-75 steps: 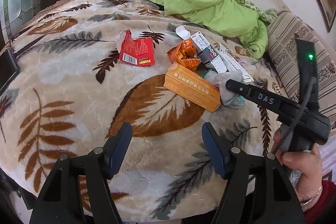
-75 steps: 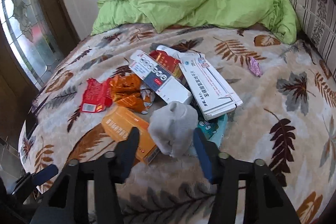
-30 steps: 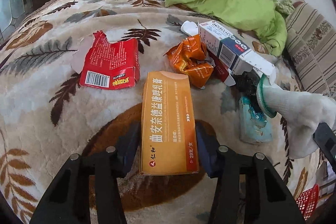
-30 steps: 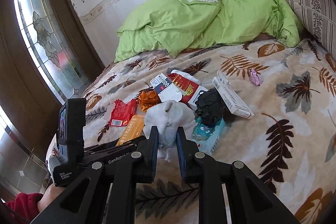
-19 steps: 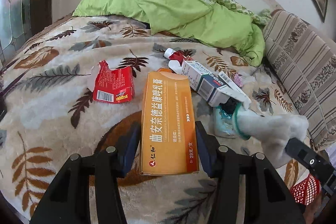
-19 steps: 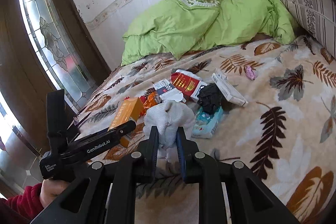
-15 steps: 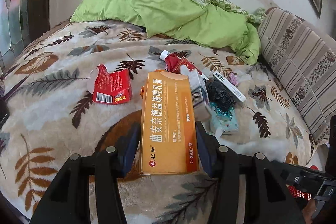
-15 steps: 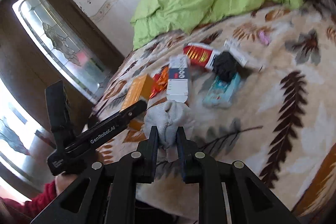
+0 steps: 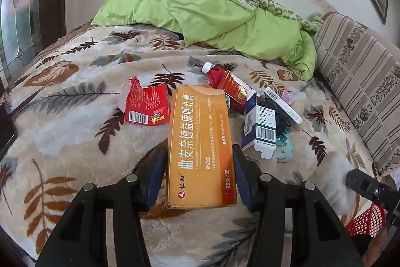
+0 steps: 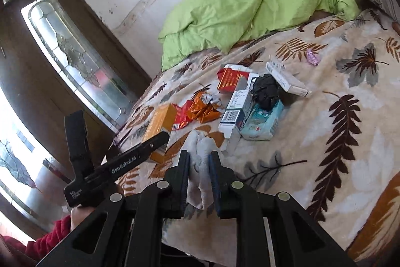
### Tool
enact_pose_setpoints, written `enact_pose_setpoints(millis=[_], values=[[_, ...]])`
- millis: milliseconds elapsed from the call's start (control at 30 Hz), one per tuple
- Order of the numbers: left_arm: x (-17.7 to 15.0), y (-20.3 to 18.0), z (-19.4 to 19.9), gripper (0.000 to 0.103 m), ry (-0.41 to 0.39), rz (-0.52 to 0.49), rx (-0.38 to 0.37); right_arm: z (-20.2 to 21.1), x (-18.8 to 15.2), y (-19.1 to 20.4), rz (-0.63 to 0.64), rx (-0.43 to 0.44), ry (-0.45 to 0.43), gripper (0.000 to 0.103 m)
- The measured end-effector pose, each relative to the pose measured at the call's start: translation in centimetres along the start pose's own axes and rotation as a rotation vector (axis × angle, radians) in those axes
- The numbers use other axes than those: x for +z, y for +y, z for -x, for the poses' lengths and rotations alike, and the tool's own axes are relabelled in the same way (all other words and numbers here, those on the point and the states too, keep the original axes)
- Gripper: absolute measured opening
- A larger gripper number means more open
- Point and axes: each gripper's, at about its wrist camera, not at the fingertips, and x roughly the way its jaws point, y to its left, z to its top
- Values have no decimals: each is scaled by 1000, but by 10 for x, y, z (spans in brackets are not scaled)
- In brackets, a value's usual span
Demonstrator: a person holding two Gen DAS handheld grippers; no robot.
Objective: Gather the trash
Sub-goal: 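Grasp the orange medicine box with the left gripper while the right gripper holds the tissue, then carry both items to the red basket and open both grippers over it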
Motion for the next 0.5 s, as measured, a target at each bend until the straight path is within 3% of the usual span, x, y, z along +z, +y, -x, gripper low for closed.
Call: enact_pose_setpoints(millis=[233,500], values=[[-6,-25,10,50,-2,-51,-59,12,4,-7,-64,-14,-50,17],[-23,-82,27,50,22,-189,-186,75,-3,-6,-43,-100,-139,17]])
